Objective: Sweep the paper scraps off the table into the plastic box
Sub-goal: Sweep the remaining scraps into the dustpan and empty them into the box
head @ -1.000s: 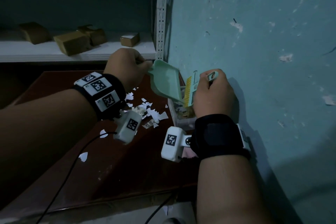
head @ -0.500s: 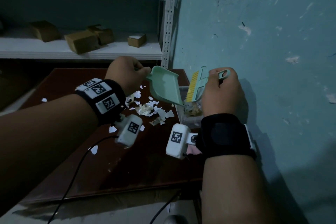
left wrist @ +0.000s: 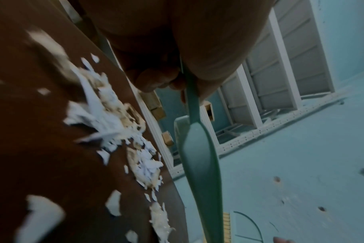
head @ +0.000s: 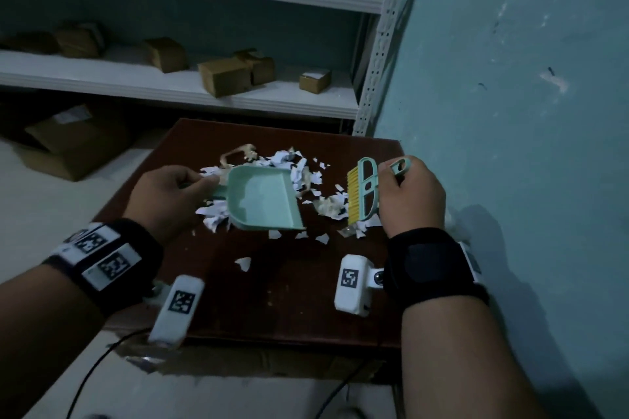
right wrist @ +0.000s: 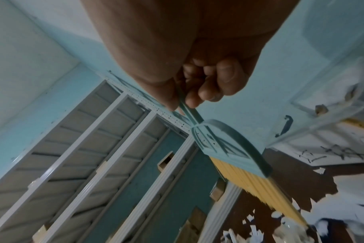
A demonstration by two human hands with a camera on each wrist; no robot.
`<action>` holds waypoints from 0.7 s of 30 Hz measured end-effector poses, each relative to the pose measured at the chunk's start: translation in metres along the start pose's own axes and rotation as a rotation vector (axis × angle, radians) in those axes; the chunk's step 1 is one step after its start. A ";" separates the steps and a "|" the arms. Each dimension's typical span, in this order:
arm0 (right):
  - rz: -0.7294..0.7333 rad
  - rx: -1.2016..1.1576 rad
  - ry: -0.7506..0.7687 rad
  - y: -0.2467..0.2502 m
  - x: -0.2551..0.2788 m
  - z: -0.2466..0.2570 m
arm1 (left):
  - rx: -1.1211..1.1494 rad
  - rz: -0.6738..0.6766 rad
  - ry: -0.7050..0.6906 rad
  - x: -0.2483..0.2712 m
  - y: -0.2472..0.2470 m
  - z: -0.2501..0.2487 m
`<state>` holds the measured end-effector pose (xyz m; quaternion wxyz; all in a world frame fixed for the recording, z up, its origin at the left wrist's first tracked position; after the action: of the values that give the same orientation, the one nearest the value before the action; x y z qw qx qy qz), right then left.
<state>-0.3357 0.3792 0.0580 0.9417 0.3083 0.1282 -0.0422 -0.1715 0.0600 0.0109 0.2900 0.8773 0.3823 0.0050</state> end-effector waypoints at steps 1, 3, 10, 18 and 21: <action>0.019 0.009 0.014 -0.006 0.003 0.004 | 0.001 -0.007 0.013 0.007 0.011 0.009; 0.063 0.029 0.036 -0.017 0.009 0.010 | 0.030 -0.021 0.057 0.019 0.028 0.026; 0.050 0.264 0.098 -0.032 0.010 0.006 | 0.096 -0.067 0.139 0.040 0.042 0.073; 0.009 0.425 0.114 -0.041 -0.001 -0.012 | 0.101 -0.006 0.073 0.022 0.037 0.075; 0.058 0.520 0.132 -0.055 -0.003 -0.019 | 0.108 0.011 0.093 0.017 0.037 0.082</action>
<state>-0.3518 0.3455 0.0128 0.8213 0.5454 0.1654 -0.0264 -0.1161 0.0102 -0.0424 0.2243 0.8927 0.3901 0.0268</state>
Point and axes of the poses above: each hand's wrist, its own x-axis away from the middle knuckle, its own y-axis out of the back of the hand, z = x × y, the point moved 7 cm from there along -x, towards the middle knuckle, and after that the axes turned 7 degrees about -y, right-handed, at the moved point
